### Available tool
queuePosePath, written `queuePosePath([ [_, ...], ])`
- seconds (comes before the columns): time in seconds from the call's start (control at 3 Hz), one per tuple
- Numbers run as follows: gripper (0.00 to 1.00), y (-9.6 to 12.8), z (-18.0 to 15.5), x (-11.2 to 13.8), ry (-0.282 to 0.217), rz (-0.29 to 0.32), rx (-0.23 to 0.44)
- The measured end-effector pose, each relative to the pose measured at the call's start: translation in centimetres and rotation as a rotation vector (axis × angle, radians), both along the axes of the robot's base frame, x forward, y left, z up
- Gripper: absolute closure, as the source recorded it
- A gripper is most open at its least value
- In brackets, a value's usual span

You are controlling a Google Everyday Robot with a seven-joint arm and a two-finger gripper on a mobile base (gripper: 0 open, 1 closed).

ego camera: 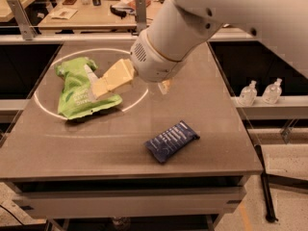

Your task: Pick green rice chip bag

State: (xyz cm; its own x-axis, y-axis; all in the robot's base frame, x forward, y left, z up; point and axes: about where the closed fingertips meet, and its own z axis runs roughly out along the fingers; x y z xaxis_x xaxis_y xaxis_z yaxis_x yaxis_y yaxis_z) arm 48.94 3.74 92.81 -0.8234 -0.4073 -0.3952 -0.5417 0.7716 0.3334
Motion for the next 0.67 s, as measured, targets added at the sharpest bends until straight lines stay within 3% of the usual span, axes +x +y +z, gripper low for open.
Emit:
queuePosePath([
  [0.33, 0.0, 2.64, -0.27, 0.54, 0.002, 0.005, 0.045],
  [0.67, 0.0, 2.65, -0.27, 0.54, 0.002, 0.005, 0.045],
])
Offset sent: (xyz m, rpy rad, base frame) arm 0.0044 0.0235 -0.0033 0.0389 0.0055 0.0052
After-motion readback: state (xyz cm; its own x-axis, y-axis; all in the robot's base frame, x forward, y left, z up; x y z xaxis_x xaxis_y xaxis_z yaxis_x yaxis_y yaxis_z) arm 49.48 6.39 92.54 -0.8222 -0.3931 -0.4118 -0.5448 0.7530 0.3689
